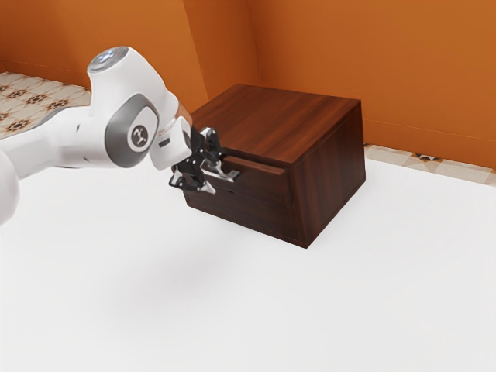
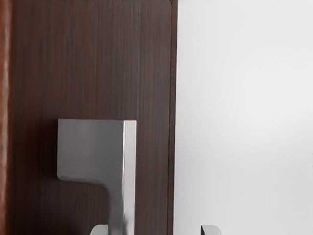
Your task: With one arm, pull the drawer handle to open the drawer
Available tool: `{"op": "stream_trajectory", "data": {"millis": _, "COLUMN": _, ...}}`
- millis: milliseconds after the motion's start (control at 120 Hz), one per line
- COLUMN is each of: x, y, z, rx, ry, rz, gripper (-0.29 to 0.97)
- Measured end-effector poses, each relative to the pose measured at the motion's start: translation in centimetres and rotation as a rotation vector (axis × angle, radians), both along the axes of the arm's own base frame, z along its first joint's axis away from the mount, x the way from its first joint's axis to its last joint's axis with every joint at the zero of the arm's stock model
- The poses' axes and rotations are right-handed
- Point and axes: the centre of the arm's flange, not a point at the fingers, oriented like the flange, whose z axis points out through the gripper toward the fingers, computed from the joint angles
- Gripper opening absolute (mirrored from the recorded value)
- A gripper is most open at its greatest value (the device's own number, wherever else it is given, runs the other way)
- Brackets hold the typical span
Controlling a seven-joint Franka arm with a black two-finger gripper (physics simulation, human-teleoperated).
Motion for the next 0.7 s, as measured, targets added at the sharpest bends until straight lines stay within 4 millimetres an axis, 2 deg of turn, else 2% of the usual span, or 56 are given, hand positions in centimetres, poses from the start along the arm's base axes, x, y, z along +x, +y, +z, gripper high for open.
{"op": "stream_trajectory", "data": {"millis": 208, "x": -0.6, "y": -0.1, "z": 0.0, "rx": -0.011, "ry": 0.035, "rz": 0.008, "gripper": 0.11}}
{"op": "stream_trajectory", "data": {"millis": 483, "x": -2.5, "y": -0.2, "z": 0.3, "rx": -0.023, "ry": 0.065, "rz": 0.026, "gripper": 0.04}}
{"op": "stream_trajectory", "data": {"millis": 533, "x": -2.7, "y": -0.2, "z": 0.1, "rx": -0.024, "ry": 0.068, "rz": 0.029, "gripper": -0.01}}
{"op": "stream_trajectory", "data": {"millis": 700, "x": -4.0, "y": -0.2, "z": 0.6, "rx": -0.028, "ry": 0.076, "rz": 0.039, "gripper": -0.01}}
